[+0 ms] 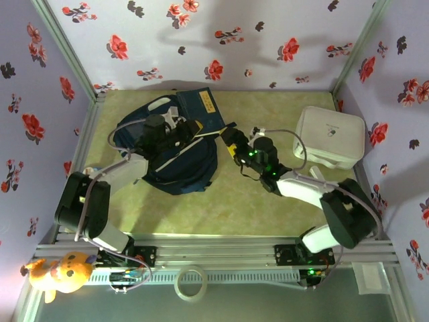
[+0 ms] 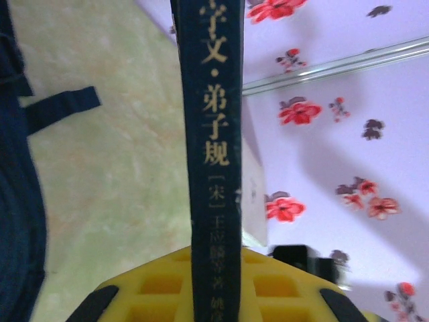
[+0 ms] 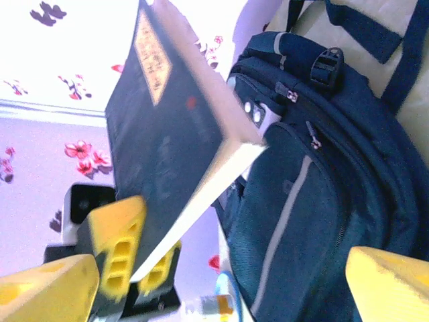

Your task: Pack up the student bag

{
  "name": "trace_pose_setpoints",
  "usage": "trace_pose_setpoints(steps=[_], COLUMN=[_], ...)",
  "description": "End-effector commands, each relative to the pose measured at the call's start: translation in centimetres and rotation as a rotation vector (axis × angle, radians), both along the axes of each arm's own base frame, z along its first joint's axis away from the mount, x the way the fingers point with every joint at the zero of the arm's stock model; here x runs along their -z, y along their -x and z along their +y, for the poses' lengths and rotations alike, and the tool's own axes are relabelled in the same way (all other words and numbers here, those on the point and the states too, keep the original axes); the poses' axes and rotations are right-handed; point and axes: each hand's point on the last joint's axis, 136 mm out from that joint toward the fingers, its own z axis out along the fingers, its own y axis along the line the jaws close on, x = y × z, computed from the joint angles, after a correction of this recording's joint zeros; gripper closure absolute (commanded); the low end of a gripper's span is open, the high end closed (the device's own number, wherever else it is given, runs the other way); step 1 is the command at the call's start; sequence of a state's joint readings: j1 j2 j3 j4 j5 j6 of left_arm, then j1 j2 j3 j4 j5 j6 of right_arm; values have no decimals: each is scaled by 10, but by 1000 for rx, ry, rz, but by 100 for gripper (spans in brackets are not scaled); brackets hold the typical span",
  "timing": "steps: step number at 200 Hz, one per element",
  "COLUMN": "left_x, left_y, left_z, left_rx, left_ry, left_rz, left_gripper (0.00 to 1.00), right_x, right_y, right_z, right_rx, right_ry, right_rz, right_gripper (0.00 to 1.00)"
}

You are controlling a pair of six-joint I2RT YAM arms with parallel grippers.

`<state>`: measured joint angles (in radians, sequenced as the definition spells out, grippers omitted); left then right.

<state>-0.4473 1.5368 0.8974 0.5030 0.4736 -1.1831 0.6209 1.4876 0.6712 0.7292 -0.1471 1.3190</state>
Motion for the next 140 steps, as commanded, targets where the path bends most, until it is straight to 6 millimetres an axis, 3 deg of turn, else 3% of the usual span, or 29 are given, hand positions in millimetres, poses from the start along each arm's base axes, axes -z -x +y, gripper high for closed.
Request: trace_pose_setpoints(steps=[1,14,31,100,140], left_x=[-53,-56,-59,-58,-49], left_y=[6,8,10,9,10], left_z=[1,2,2,-1,3], left_rx=[16,15,15,-5,-37], left_ry=[130,133,143,142,125], left_rz=[-120,-122,-125,-111,-85], left_gripper=[100,100,100,100,100], right_x=[-46,-62,-68,-52,-43], right_y=[-17,-20,-25,-32,-37], right_z=[13,21,30,56,56], right_rx=[46,29,14,8,41], right_ry=[-249,-329,-402,-467,-460], right_rz=[-91,-145,-163,-126,-90], right_gripper=[11,14,17,26,44])
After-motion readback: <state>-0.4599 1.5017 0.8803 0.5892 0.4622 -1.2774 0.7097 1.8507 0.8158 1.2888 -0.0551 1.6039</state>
